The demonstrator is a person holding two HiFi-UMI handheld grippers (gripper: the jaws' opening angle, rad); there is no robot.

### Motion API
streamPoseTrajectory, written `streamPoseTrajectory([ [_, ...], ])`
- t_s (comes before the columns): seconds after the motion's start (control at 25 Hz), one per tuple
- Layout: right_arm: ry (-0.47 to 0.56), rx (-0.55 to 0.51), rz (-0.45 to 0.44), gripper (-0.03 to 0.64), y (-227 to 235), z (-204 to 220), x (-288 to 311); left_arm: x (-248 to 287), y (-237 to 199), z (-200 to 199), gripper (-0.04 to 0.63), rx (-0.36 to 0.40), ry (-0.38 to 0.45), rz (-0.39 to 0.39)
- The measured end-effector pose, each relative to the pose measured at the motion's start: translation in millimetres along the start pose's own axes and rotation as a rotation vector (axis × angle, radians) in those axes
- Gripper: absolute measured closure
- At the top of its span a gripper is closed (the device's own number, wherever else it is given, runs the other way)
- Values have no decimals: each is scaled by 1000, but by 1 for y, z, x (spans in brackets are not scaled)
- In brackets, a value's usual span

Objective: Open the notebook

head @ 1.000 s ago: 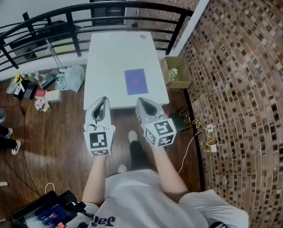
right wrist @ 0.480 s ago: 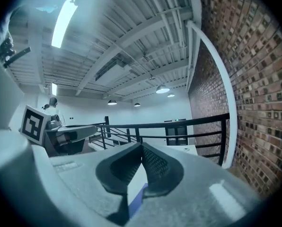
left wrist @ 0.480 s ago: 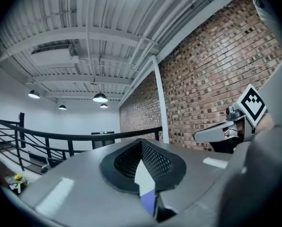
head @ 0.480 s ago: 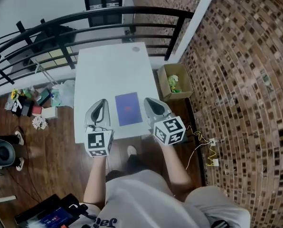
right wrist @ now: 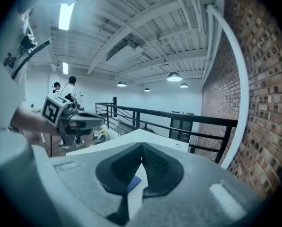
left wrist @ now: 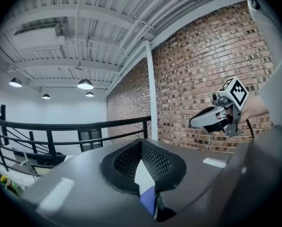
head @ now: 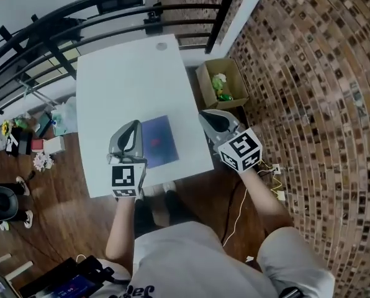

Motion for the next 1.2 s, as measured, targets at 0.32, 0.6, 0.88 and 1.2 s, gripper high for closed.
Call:
streamPoseTrajectory([
  [0.32, -191, -146, -121, 629, 23, 61, -1, 44, 18, 37, 580, 17, -83, 174],
  [0.6, -334, -418, -252, 629, 41, 98, -13, 64, 31, 70, 580, 31, -128, 277],
  [0.88, -443, -578, -486, 500, 57, 141, 6, 76, 34, 105, 580, 55, -168, 320],
  [1.2, -522, -297, -611, 370, 52, 172, 54, 77, 20, 134, 580, 70, -205, 310],
])
Point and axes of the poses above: the fingertips, and each gripper's own axes: x forward along the fingers, y to its right, z out of its underside, the point moved 8 cm from there along -x, backward along the fingers, and after that the axes turned 3 degrees about -x, right-handed, at the moved point
